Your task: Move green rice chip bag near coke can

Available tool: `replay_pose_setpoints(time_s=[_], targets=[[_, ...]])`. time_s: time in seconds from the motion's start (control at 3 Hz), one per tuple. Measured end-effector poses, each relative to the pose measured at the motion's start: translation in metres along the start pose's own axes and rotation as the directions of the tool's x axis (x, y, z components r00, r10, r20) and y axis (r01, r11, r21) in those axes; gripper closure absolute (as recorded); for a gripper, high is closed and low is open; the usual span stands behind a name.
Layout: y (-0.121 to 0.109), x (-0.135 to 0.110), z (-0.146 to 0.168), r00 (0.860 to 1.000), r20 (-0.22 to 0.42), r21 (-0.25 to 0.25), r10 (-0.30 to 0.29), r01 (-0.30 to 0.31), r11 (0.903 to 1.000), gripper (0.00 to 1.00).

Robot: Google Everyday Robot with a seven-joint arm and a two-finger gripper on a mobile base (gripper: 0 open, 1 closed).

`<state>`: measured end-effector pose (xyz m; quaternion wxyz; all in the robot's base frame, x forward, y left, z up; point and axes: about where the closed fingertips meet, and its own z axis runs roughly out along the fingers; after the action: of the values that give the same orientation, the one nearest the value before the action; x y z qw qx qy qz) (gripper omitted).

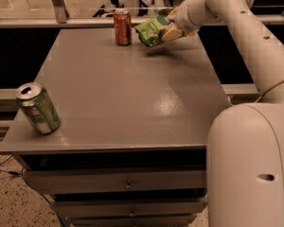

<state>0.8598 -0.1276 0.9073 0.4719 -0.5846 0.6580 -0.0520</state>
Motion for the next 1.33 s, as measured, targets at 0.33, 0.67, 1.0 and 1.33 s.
replay_pose_setpoints(time_s=[0.33,0.67,1.0,1.33], targets=[[0.000,-0.001,0.006,1.000,0.003,-0.004,0.006,-0.006,1.0000,0.28],[0.004,-0.003,0.011,1.000,0.000,-0.021,-0.001,0.001,0.9998,0.05],[0.011,-0.005,0.013,1.000,-0.002,-0.044,-0.004,0.004,0.9990,0.00],[0.017,-0.006,-0.008,1.000,0.005,-0.063,0.006,-0.005,0.9980,0.00]])
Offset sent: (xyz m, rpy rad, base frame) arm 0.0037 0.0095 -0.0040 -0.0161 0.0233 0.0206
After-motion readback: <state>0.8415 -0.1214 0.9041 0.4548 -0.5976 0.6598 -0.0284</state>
